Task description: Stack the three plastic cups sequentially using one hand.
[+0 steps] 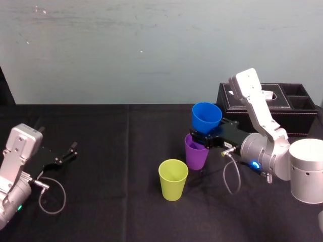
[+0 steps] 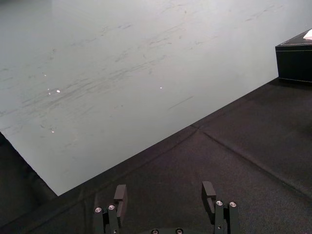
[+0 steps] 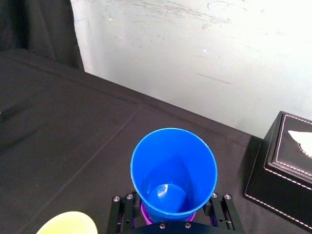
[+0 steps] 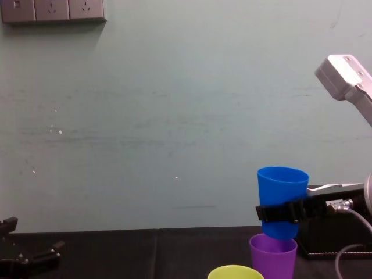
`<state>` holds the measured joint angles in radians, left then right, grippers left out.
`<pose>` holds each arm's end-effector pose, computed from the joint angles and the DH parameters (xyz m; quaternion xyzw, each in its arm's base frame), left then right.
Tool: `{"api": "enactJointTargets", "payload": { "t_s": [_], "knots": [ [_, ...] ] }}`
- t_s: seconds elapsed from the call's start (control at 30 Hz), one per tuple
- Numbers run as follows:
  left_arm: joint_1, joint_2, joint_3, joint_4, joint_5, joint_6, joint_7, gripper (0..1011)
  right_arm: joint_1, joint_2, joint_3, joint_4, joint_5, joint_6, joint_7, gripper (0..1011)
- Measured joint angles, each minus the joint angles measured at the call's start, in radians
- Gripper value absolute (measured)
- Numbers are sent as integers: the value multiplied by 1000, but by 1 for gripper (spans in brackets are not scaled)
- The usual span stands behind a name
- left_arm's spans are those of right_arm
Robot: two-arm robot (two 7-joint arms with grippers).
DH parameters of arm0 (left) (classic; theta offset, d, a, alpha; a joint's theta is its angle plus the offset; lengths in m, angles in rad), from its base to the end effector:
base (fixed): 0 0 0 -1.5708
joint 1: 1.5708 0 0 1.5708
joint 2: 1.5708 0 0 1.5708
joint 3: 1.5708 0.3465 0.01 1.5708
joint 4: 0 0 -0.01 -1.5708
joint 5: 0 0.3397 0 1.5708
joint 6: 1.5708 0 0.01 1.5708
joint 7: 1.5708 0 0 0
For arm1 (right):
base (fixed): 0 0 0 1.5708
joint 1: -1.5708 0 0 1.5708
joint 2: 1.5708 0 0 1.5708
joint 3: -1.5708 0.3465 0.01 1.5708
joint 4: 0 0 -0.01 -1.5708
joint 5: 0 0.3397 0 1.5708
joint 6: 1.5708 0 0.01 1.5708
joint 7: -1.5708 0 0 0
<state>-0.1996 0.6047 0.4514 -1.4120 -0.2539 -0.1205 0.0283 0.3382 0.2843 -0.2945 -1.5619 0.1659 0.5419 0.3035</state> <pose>0.3965 0.1066 -0.3537 0.1415 -0.1325 0.5799 0.7913 0.4489 -0.0017 -0.2443 -0.1732 0.0431 -0.4961 0.8497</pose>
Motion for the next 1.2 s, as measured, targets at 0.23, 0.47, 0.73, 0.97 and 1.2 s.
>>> {"api": "enactJointTargets", "payload": {
  "t_s": [0.23,0.47,0.73,0.97,1.2],
  "knots": [
    [0,0,0,0,0,0,0,1000,16,-7,-3,30,-3,-8,0,696],
    [0,0,0,0,0,0,0,1000,26,-12,-7,66,-4,-17,4,696],
    [0,0,0,0,0,0,0,1000,34,-18,-12,93,-4,-26,6,696],
    [0,0,0,0,0,0,0,1000,38,-22,-17,113,-5,-30,7,696],
    [0,0,0,0,0,0,0,1000,45,-24,-23,131,-6,-38,16,696]
  ]
}}
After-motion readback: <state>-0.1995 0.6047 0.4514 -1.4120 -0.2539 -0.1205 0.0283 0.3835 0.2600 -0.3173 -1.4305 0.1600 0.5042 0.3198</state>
